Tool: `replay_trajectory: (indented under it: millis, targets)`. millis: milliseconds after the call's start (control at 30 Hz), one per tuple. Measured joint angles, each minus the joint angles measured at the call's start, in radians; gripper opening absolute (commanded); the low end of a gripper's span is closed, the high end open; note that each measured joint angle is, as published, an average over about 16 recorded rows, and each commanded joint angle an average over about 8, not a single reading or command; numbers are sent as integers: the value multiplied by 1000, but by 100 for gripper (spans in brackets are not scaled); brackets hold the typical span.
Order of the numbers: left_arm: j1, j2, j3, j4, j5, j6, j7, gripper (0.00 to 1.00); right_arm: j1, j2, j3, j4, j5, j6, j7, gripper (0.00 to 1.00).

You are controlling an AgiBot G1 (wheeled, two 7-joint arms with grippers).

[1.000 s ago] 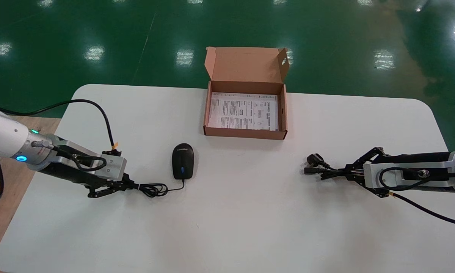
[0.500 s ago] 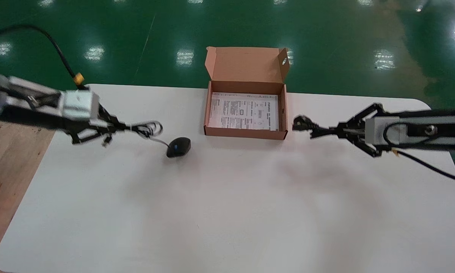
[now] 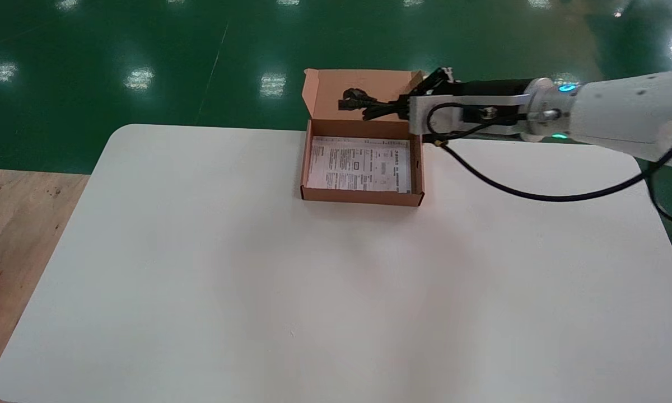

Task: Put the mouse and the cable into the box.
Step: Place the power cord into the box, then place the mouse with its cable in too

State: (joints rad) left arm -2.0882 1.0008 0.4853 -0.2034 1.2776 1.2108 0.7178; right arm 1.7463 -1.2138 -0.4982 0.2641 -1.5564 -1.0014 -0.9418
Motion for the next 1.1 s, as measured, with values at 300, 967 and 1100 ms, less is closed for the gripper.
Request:
replay_trajectory:
  millis: [300, 967, 1100]
  targets:
    - [-12, 38, -63, 19, -91, 1, 107, 0, -30, -118, -10, -87, 0, 110, -54, 0]
    - [-70, 34, -16, 89, -22, 36, 117, 0, -97, -153, -124, -45, 46, 154, 40, 100]
    - [-74, 44, 8, 99, 10, 50, 106, 0, -100, -152, -152, -32, 61, 169, 56, 100]
